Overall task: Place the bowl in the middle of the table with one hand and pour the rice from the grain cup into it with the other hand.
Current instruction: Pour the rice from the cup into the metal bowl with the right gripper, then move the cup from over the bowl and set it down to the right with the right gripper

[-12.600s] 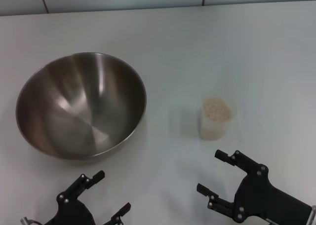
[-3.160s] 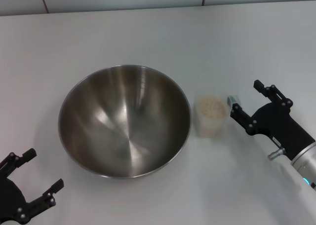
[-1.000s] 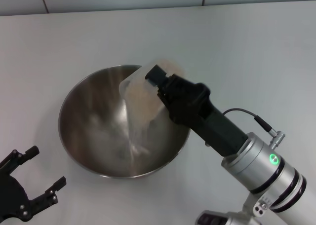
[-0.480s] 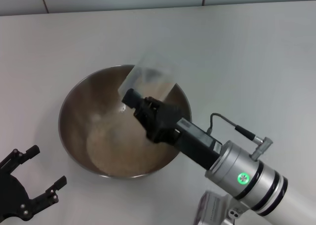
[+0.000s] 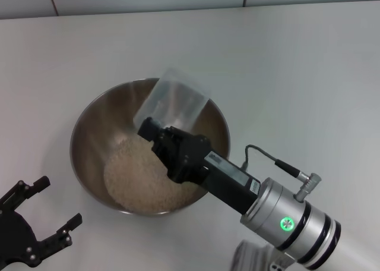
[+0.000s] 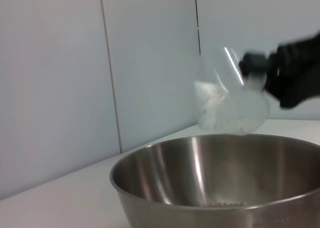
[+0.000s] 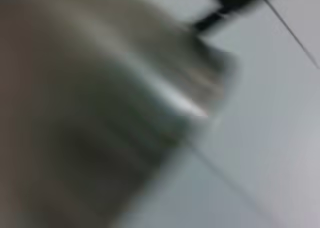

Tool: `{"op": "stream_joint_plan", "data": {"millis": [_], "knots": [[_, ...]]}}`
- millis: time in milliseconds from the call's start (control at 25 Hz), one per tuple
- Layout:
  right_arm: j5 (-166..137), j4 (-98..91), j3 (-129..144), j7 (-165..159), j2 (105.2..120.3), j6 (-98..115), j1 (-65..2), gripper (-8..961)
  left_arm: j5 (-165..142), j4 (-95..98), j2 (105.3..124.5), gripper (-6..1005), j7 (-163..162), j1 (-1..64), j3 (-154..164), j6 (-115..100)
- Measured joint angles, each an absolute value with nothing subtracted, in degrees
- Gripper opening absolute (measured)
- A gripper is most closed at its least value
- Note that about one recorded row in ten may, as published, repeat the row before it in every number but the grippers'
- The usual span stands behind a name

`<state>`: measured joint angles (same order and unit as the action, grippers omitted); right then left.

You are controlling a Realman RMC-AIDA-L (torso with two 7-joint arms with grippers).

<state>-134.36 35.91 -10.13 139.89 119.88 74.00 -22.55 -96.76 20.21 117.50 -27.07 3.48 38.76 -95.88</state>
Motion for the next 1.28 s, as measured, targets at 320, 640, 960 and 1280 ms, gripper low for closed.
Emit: {"op": "stream_joint_plan", "data": {"millis": [320,640,960,1280], "knots": [[-123.4,47.5,-14.4,90.1,119.87,79.5,-17.5,23,-96.8,20.2,117.63,865,-27.1,3.5,38.7,-95.8],[-118.6,42.6,-18.9,40.0,119.37,84.0,-14.5,31,-96.8,20.2,117.73,865,-27.1,4.0,38.8,-95.8],[-118.4,25.5,-24.1,10.9,119.72,82.0,-15.4,38,-96.8,20.2,117.77,865,-27.2,4.2,38.8,-96.1],[-118.4,20.4,-24.1,6.6,119.80,68.4,-20.8,46,-96.8,20.2,117.77,865,-27.2,4.1,38.8,-95.9]]}}
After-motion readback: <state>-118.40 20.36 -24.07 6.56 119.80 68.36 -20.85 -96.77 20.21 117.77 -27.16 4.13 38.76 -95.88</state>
